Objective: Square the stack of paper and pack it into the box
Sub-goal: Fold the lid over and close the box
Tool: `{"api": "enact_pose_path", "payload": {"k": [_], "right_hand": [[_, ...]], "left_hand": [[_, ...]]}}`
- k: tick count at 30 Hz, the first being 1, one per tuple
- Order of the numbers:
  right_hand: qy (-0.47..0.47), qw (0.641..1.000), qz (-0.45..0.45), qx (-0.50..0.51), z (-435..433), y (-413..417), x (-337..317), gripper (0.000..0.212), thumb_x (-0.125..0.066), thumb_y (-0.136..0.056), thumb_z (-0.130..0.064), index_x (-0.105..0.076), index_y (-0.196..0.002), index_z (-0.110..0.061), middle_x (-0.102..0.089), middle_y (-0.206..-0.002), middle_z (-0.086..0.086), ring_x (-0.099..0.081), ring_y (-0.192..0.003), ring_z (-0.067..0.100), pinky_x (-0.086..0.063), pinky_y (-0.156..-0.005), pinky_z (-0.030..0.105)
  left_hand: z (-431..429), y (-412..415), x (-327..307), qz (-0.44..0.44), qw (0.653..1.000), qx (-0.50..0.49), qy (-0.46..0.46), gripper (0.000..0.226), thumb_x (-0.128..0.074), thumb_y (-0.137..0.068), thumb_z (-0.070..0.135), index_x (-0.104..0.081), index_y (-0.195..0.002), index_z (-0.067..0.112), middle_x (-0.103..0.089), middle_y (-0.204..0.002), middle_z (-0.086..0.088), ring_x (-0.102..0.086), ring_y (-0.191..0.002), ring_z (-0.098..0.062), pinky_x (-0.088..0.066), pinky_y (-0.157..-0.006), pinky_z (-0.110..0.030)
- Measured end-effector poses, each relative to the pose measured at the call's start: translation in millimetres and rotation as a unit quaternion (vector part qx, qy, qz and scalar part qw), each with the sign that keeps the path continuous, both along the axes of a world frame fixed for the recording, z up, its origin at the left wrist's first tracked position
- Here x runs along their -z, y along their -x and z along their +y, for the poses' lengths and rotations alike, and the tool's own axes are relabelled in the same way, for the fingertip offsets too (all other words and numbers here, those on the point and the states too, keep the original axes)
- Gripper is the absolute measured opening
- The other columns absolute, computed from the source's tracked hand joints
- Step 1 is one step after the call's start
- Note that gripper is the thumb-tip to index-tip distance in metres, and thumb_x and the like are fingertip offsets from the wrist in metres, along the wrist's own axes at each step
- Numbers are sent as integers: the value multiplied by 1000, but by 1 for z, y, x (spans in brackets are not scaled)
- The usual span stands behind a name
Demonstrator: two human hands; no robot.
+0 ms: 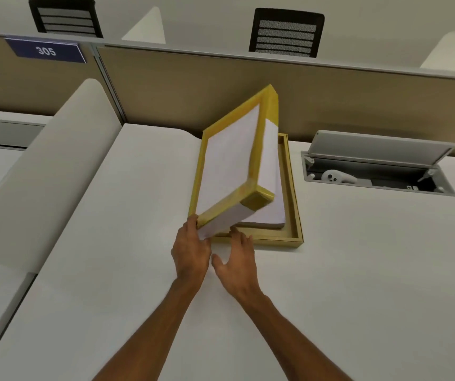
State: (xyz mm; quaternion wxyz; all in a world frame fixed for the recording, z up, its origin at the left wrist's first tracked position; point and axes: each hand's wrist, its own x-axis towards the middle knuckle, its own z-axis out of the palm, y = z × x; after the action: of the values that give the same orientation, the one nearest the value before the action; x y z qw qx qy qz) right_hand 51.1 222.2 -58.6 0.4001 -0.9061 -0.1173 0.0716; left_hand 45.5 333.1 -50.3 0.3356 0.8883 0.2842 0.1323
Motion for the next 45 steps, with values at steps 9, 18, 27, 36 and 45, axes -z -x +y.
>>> {"api": "enact_pose_path", "payload": {"k": [9,18,27,36,45], "right_hand": [[-412,872,89,249,-39,-21,-22,75,-82,-80,-21,-36,-139,-26,-68,-119,-2,-69,-101,7,-57,-90,26],[-335,827,103,440,-88,-49,-5,40,-73,-84,-46,-52,-114,-29,-71,-74,-8,-72,-76,27,-59,-78,51],[-173,873,87,447,-111,-53,12,43,-75,-83,-47,-70,-111,-16,-52,-109,5,-60,-96,24,-54,-77,37],[-59,936,86,337,-132,-57,31,51,-71,-87,-47,-64,-121,-10,-59,-112,10,-65,-103,30,-51,-76,33],[125,987,-86,44,-136,-102,30,60,-47,-101,-45,-37,-152,-15,-34,-159,10,-37,-143,27,-42,-108,46]], "left_hand": [[-18,0,-2,64,981,82,-161,53,-80,-72,5,-63,-123,6,-68,-116,-14,-66,-107,-33,-57,-60,-45],[-29,2,19,60,986,129,-91,63,-74,-82,4,-50,-139,-2,-49,-146,-21,-39,-141,-36,-35,-112,-58],[-30,7,21,32,988,142,-58,61,-75,-83,4,-52,-139,-2,-46,-150,-19,-34,-145,-35,-31,-115,-56],[-28,7,27,-13,992,116,-52,50,-77,-82,15,-64,-127,-2,-59,-136,-21,-51,-132,-37,-49,-100,-57],[-11,-37,25,46,985,138,-89,62,-61,-91,43,-49,-142,10,-36,-156,-17,-26,-145,-34,-32,-110,-54]]}}
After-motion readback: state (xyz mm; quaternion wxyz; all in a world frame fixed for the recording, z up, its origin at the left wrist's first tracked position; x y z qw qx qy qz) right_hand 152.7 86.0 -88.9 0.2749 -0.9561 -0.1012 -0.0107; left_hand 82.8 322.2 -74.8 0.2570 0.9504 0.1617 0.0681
